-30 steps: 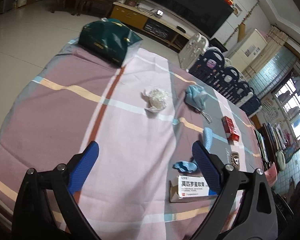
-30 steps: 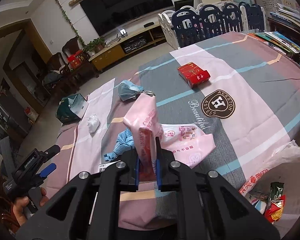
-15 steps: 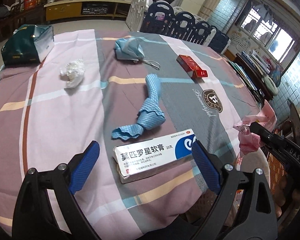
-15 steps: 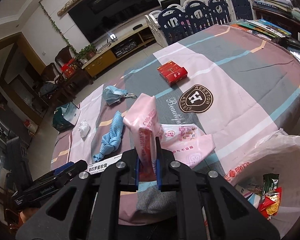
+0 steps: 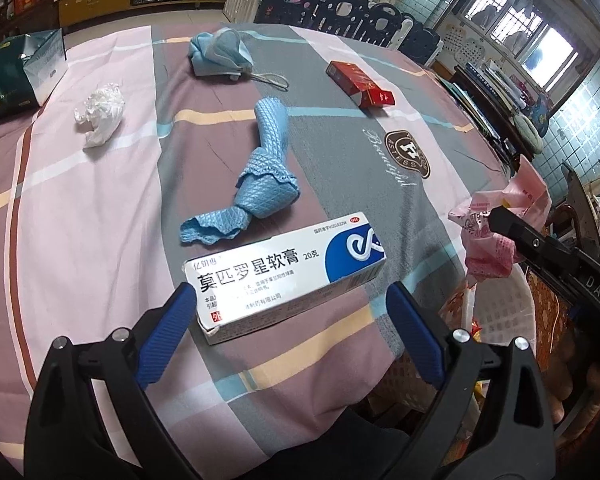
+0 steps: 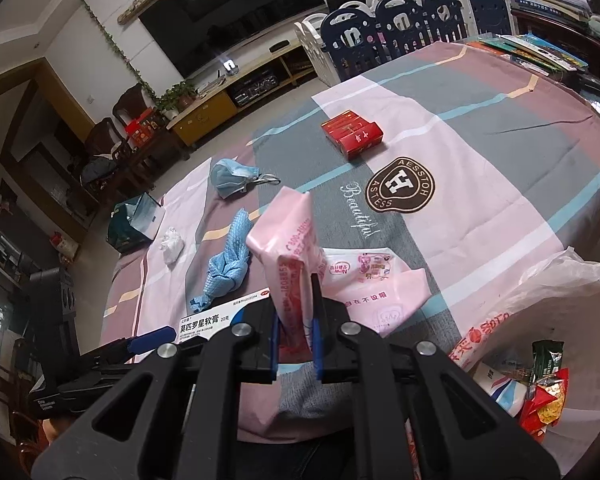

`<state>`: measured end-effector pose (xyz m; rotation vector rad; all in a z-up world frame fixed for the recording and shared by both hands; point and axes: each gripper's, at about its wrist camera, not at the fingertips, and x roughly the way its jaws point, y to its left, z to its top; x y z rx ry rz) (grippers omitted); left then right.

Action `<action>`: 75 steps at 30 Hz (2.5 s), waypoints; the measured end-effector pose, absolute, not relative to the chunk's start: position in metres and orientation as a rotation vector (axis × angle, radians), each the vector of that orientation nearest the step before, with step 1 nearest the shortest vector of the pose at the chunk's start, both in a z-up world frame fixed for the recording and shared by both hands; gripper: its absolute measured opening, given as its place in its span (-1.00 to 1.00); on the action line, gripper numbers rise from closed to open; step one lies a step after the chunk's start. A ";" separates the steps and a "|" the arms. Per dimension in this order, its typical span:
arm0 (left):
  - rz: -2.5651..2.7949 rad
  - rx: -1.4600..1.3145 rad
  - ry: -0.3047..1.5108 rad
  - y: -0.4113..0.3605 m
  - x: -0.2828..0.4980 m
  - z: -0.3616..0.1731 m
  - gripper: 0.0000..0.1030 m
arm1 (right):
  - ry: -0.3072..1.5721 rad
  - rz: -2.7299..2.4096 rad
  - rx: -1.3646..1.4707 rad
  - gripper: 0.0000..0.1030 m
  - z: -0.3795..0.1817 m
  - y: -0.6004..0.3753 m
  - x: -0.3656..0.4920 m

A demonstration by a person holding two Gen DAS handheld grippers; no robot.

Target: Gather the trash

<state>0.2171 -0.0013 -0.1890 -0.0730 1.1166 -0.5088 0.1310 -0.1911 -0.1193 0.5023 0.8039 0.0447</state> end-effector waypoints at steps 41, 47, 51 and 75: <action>-0.389 -0.151 1.098 0.026 0.241 -0.195 -0.66 | 0.834 0.036 0.494 -0.74 -0.125 -0.186 0.133; -0.379 -0.172 1.070 0.032 0.241 -0.190 -0.76 | 0.834 0.035 0.493 -0.74 -0.125 -0.186 0.133; -0.366 -0.194 1.053 0.039 0.241 -0.188 -0.90 | 0.834 0.036 0.494 -0.74 -0.125 -0.185 0.134; -0.339 -0.213 1.067 0.047 0.243 -0.190 -0.97 | 0.847 0.039 0.493 -0.74 -0.131 -0.182 0.134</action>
